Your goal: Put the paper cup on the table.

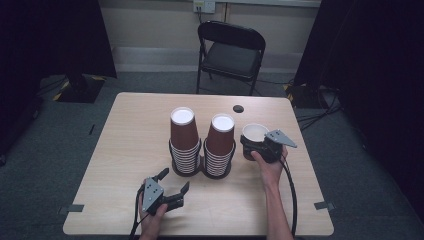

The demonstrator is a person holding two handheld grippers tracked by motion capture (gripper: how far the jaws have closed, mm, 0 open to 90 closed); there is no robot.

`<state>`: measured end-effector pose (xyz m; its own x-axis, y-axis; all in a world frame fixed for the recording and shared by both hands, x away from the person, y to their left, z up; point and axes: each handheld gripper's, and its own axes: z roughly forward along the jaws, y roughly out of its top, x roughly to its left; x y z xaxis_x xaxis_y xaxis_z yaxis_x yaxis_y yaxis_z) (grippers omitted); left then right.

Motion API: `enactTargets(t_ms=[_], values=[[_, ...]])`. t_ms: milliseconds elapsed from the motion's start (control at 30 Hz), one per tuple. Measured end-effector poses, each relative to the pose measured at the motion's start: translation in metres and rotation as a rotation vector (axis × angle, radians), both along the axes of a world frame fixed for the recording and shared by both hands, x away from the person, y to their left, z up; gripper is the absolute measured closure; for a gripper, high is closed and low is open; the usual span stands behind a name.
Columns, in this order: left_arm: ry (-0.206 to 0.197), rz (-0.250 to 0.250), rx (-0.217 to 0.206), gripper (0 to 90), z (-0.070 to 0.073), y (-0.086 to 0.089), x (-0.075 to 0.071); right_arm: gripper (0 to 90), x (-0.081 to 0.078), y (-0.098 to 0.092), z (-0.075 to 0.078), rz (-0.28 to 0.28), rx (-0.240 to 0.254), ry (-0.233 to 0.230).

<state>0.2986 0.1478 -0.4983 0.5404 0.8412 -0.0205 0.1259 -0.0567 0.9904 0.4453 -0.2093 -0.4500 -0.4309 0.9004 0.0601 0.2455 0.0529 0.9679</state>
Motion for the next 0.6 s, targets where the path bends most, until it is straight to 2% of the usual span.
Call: enactTargets(t_ms=[67,133,267,333,433,600], values=[[-0.002,-0.002,-0.013,15.8,0.000,0.000,0.000,8.5,0.008,0.002,-0.010,-0.020,0.001,0.017],[-0.002,-0.004,-0.013,15.8,0.000,0.001,0.000,8.5,0.011,0.003,-0.015,-0.034,-0.017,0.024],[-0.009,-0.022,-0.011,16.0,0.000,0.001,-0.001,8.5,0.014,0.003,-0.021,-0.042,-0.020,0.027],[-0.009,-0.024,-0.010,16.1,0.000,0.000,-0.001,8.6,0.015,0.003,-0.023,-0.049,-0.041,0.029],[-0.007,-0.024,-0.009,16.1,0.000,0.000,-0.001,8.7,0.013,0.001,-0.023,-0.052,-0.034,0.036],[-0.021,-0.025,0.000,16.3,-0.001,0.000,-0.002,8.7,0.009,0.000,-0.022,-0.046,-0.054,0.058]])
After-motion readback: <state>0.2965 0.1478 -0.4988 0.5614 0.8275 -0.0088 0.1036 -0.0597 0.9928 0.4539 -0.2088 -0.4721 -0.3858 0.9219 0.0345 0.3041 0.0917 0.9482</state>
